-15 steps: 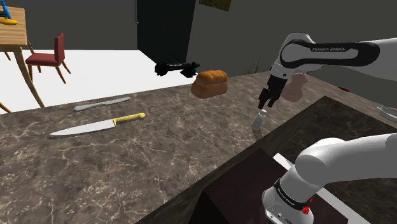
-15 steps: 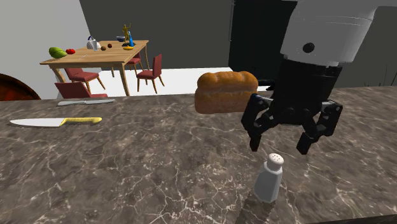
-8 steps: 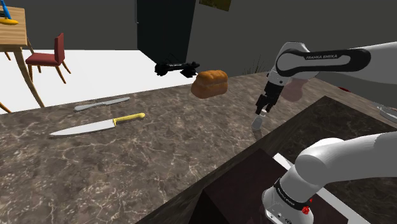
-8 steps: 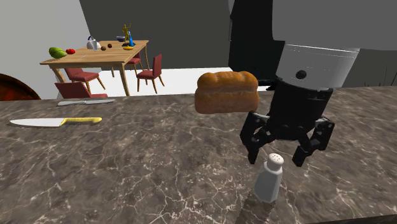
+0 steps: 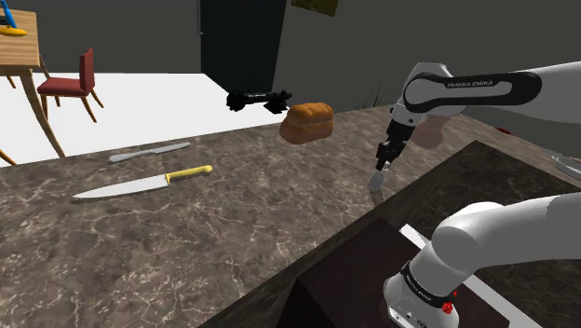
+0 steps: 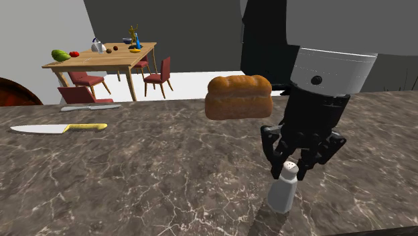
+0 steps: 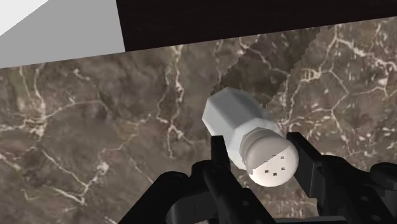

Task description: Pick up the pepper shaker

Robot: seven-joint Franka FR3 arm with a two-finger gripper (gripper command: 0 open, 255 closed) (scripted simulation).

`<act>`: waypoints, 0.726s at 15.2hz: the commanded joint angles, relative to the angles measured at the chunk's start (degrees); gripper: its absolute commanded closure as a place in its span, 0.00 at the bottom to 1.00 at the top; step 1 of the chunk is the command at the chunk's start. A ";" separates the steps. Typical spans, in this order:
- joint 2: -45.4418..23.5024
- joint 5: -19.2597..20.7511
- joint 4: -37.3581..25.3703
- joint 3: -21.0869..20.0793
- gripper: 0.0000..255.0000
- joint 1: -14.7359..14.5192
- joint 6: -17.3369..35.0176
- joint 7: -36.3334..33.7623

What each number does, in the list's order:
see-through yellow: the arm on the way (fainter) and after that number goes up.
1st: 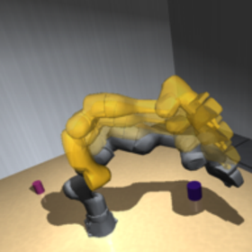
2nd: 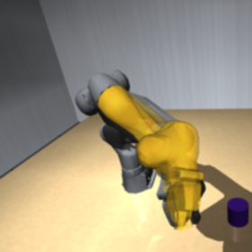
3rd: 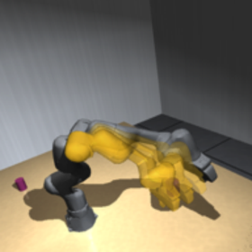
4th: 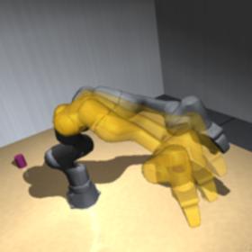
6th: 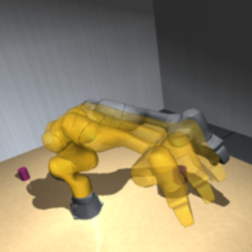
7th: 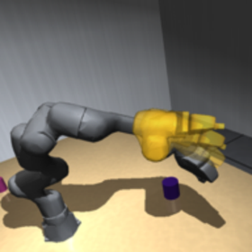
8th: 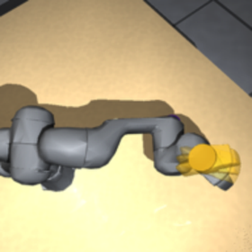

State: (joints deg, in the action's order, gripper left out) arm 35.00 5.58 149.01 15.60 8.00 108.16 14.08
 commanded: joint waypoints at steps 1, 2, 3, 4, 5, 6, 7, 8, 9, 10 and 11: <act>-0.04 0.04 0.08 0.03 1.00 0.02 -0.03 0.01; -0.25 -0.04 -0.15 -0.02 1.00 -0.05 -0.05 -0.04; 0.01 -0.10 -0.76 -0.13 1.00 -0.07 -0.91 -0.09; 0.25 -0.15 -1.38 -0.24 1.00 -0.08 -1.76 -0.13; 0.43 -0.21 -2.02 -0.35 1.00 -0.10 -2.59 -0.18; 0.63 -0.27 -2.67 -0.46 1.00 -0.12 -3.43 -0.22; 0.80 -0.33 -3.32 -0.56 1.00 -0.14 -4.25 -0.26; 0.96 -0.39 -3.98 -0.67 1.00 -0.16 -5.08 -0.30; 1.10 -0.45 -4.66 -0.77 1.00 -0.19 -5.89 -0.34; 1.23 -0.51 -5.34 -0.87 1.00 -0.21 -6.70 -0.38; 1.34 -0.57 -6.03 -0.96 1.00 -0.24 -7.50 -0.41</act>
State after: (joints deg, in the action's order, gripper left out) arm 36.21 5.02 143.74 14.68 7.74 101.57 13.63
